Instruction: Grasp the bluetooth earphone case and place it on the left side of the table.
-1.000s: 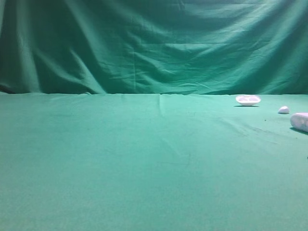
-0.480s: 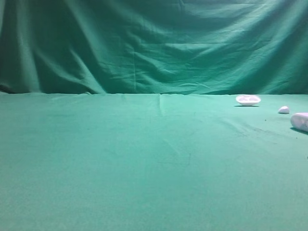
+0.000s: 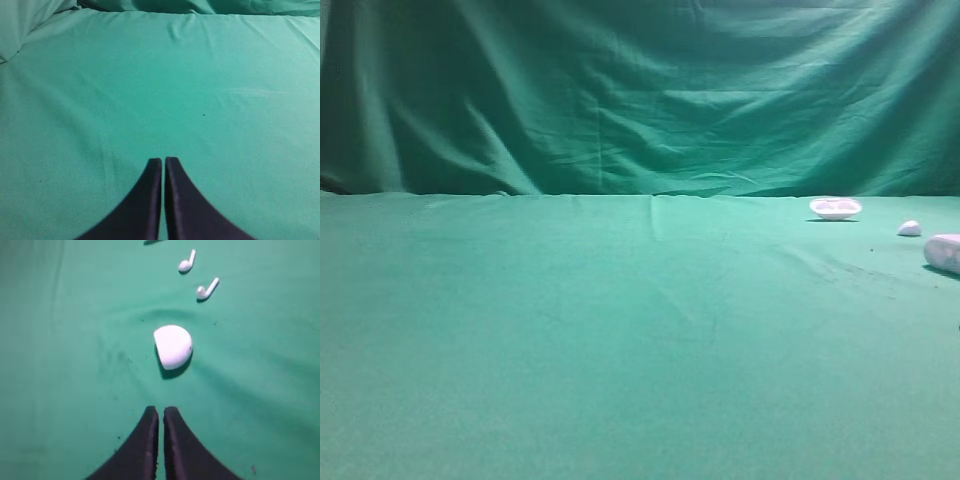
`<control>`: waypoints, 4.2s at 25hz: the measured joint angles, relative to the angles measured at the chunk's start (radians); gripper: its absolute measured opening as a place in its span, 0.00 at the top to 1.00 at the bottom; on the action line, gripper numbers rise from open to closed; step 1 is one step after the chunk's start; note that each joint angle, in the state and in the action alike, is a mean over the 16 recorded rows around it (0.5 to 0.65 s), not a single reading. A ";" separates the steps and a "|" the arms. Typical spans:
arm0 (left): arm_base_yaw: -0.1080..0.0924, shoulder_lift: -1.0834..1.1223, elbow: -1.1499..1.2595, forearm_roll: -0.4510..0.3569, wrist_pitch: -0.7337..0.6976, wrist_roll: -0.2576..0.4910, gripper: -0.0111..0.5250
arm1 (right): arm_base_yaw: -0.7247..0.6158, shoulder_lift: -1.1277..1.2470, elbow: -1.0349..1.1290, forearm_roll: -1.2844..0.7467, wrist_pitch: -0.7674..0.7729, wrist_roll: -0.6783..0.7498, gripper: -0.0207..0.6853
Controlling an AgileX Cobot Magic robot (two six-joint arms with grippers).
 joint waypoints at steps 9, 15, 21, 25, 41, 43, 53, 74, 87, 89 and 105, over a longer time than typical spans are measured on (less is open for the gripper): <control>0.000 0.000 0.000 0.000 0.000 0.000 0.98 | 0.100 0.342 -0.164 -0.146 -0.002 0.005 0.94; 0.000 0.000 0.000 0.000 0.000 0.000 0.98 | 0.174 0.509 -0.233 -0.259 -0.068 0.065 0.71; 0.000 0.000 0.000 0.000 0.000 0.000 0.98 | 0.201 0.653 -0.286 -0.308 -0.128 0.089 0.39; 0.000 0.000 0.000 0.000 0.000 0.000 0.98 | 0.203 0.732 -0.314 -0.311 -0.150 0.089 0.23; 0.000 0.000 0.000 0.000 0.000 0.000 0.98 | 0.223 0.844 -0.407 -0.305 -0.104 0.079 0.45; 0.000 0.000 0.000 0.000 0.000 0.000 0.98 | 0.245 0.846 -0.456 -0.302 -0.079 0.078 0.49; 0.000 0.000 0.000 0.000 0.000 0.000 0.98 | 0.479 0.973 -0.931 -0.271 0.079 0.071 0.52; 0.000 0.000 0.000 0.000 0.000 0.000 0.98 | 0.840 1.522 -1.568 -0.233 0.184 0.077 0.40; 0.000 0.000 0.000 0.000 0.000 0.000 0.98 | 0.820 1.375 -1.807 -0.316 0.459 0.195 0.70; 0.000 0.000 0.000 0.000 0.000 0.000 0.98 | 0.803 1.316 -1.813 -0.333 0.487 0.213 0.79; 0.000 0.000 0.000 0.000 0.000 0.000 0.98 | 0.561 0.611 -1.108 -0.370 0.436 0.260 0.97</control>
